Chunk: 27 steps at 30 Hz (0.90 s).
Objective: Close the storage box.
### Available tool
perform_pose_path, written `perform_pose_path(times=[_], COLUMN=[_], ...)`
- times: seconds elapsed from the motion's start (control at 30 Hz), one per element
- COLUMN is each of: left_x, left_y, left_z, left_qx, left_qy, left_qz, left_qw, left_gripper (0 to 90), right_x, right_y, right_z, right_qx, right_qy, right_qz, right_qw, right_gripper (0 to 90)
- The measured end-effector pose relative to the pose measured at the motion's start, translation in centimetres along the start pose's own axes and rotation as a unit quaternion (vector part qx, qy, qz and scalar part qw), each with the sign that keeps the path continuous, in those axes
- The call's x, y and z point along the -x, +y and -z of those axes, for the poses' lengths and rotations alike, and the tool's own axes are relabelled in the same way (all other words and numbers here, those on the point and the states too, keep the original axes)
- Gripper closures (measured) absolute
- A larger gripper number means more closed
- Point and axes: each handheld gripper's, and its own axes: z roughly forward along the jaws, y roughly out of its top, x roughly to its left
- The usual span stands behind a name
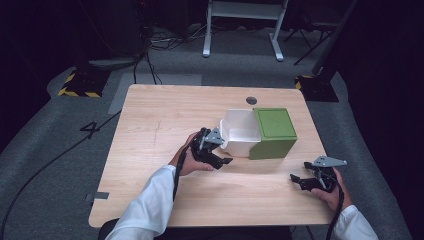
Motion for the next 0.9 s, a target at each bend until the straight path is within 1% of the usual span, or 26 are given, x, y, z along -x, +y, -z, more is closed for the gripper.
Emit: perform_pose_path(times=[0.03,0.07,0.1,0.13,0.17,0.3,0.37,0.4,0.43,0.47,0.53,0.57,0.6,0.67,0.73,0.9], left_x=[0.0,0.0,0.0,0.0,0.0,-0.4,-0.5,-0.6,-0.6,-0.8,-1.0,-1.0,-1.0,-0.9,-0.8,-0.8], left_y=[0.1,0.3,0.3,0.4,0.4,0.4,0.4,0.5,0.5,0.6,0.6,0.7,0.8,1.1,1.4,2.3], left_z=[-0.1,-0.2,-0.2,-0.6,-0.6,-1.4,-1.5,-1.7,-1.7,-1.8,-2.0,-2.1,-2.2,-2.4,-2.6,-3.2], left_qx=[0.004,0.006,0.006,0.003,0.003,0.004,0.005,0.010,0.010,0.018,0.021,0.021,0.022,0.020,0.015,0.017], left_qy=[-0.002,-0.005,-0.005,-0.004,-0.004,-0.011,-0.011,-0.011,-0.011,-0.013,-0.021,-0.024,-0.027,-0.032,-0.034,-0.036], left_qz=[0.001,-0.002,-0.002,-0.010,-0.010,-0.019,-0.021,-0.022,-0.022,-0.020,-0.021,-0.026,-0.025,-0.033,-0.038,-0.045], left_qw=[1.0000,1.0000,1.0000,0.9999,0.9999,0.9998,0.9997,0.9997,0.9997,0.9996,0.9993,0.9991,0.9991,0.9987,0.9986,0.9982], left_gripper=[27.9,32.5,39.5,42.1,43.8,58.9,68.5,74.4,80.2,84.0,85.8,86.4,86.9,87.8,88.2,88.4], right_x=[0.0,0.0,0.0,0.0,0.0,0.0,0.0,0.0,0.0,0.0,0.0,0.0,0.0,0.0,0.0,0.0], right_y=[0.0,0.0,0.0,0.0,0.0,0.0,0.0,0.0,0.0,0.0,0.0,0.0,0.0,0.0,0.0,0.0], right_z=[0.0,0.0,0.0,0.0,0.0,0.0,0.0,0.0,0.0,0.0,0.0,0.0,0.0,0.0,0.0,0.0], right_qx=[0.000,0.000,0.000,0.000,0.000,0.000,0.000,0.000,0.000,0.000,0.000,0.000,0.000,0.000,0.000,0.000], right_qy=[0.000,0.000,0.000,0.000,0.000,0.000,0.000,0.000,0.000,0.000,0.000,0.000,0.000,0.000,0.000,0.000], right_qz=[0.000,0.000,0.000,0.000,0.000,0.000,0.000,0.000,0.000,0.000,0.000,0.000,0.000,0.000,0.000,0.000], right_qw=[1.0000,1.0000,1.0000,1.0000,1.0000,1.0000,1.0000,1.0000,1.0000,1.0000,1.0000,1.0000,1.0000,1.0000,1.0000,1.0000], right_gripper=[14.9,14.9,14.9,14.9,14.9,14.9,14.9,14.9,14.9,14.9,14.9,14.9,14.9,14.9,14.9,14.9])
